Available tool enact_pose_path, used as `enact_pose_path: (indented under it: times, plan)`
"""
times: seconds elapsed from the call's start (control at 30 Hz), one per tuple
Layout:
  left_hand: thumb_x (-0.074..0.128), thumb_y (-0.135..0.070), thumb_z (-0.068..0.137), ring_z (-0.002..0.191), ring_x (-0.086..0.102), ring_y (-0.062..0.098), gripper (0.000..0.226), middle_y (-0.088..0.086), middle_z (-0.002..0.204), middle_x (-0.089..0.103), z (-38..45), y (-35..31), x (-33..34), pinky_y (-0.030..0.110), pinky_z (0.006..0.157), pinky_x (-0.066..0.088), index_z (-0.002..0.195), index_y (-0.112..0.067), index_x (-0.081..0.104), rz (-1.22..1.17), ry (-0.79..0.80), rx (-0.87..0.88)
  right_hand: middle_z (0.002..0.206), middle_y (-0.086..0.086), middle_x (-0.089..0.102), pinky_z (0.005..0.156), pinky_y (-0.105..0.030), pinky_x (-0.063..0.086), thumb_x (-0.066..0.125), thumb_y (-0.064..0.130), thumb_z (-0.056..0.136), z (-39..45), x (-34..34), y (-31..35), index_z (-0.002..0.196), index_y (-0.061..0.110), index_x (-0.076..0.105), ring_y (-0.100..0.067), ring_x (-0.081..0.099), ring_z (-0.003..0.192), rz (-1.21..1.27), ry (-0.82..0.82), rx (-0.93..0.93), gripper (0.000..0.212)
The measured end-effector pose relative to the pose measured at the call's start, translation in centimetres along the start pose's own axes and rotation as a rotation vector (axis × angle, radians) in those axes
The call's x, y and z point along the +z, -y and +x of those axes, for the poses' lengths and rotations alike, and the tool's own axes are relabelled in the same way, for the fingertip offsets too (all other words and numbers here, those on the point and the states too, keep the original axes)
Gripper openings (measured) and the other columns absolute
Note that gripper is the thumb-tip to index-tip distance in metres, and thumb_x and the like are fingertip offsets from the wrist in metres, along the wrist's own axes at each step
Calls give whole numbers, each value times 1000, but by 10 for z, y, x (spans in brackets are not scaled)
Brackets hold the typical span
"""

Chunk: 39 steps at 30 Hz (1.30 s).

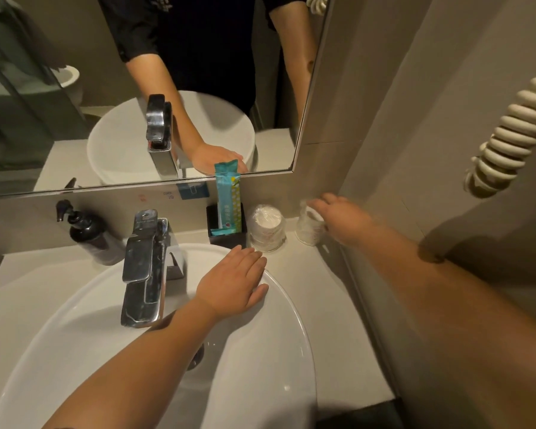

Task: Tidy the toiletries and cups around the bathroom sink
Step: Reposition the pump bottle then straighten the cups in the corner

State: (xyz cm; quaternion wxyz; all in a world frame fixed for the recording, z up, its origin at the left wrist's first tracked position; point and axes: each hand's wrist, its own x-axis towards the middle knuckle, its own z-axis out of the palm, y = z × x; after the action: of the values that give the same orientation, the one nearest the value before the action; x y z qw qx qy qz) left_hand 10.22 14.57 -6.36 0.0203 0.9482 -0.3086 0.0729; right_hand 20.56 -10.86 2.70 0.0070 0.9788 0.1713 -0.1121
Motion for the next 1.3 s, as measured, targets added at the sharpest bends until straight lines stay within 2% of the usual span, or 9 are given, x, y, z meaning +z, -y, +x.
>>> enact_pose_path:
  times: [0.1, 0.23, 0.33, 0.53, 0.67, 0.73, 0.9, 1.3]
  plan:
    - [38, -48, 94, 124, 54, 28, 55, 10, 131, 60, -2, 1, -2, 46, 110, 34, 130, -10, 56, -6, 12, -4, 136, -11, 43, 95, -37, 42, 63, 5, 83, -5, 2, 5, 146, 23, 33, -34, 45, 123, -32, -29, -20, 72]
    - [38, -46, 96, 128, 51, 29, 55, 12, 136, 57, -3, 2, -2, 47, 112, 32, 133, -8, 54, -5, 9, 12, 143, -11, 40, 100, -42, 44, 59, 11, 87, -9, 6, 14, 141, 15, 41, -33, 39, 130, -40, -52, -46, 58]
    - [40, -44, 96, 130, 49, 29, 54, 12, 137, 55, -7, 5, -2, 45, 113, 28, 134, -8, 53, 2, -16, 28, 133, -11, 49, 101, -40, 41, 56, 11, 88, -8, 8, 30, 131, 11, 51, -32, 43, 125, -48, -126, -140, 43]
    - [41, -38, 96, 129, 49, 31, 52, 15, 137, 54, -14, 11, 1, 45, 112, 31, 134, -4, 51, -26, -80, 53, 112, -9, 60, 78, -37, 48, 56, 11, 86, 8, 3, 85, 116, 15, 63, -31, 60, 102, 2, -149, -357, 31]
    - [42, -36, 96, 130, 48, 29, 51, 14, 138, 53, -16, 12, 6, 42, 113, 31, 135, -5, 50, -35, -99, 57, 112, -9, 66, 81, -36, 49, 54, 21, 93, 30, 5, 107, 120, 16, 63, -29, 62, 103, -14, -87, -442, 30]
    - [42, -37, 96, 130, 46, 29, 51, 14, 138, 53, -16, 13, 8, 42, 114, 31, 136, -5, 49, -42, -105, 53, 108, -9, 69, 77, -33, 47, 53, 26, 94, 39, 10, 110, 118, 18, 65, -29, 64, 98, -14, -83, -480, 29]
    - [44, -36, 94, 127, 48, 30, 51, 15, 134, 55, -14, 12, 12, 42, 114, 31, 134, -4, 51, -12, -139, 61, 98, -11, 70, 67, -30, 34, 53, 25, 93, 52, 17, 111, 104, 14, 68, -31, 64, 92, -43, -103, -481, 21]
    - [42, -36, 95, 127, 48, 31, 52, 15, 135, 54, -15, 12, 15, 42, 115, 30, 135, -4, 49, -6, -151, 62, 98, -7, 69, 66, -27, 32, 51, 23, 94, 52, 20, 111, 100, 14, 68, -28, 63, 92, -67, -107, -460, 20]
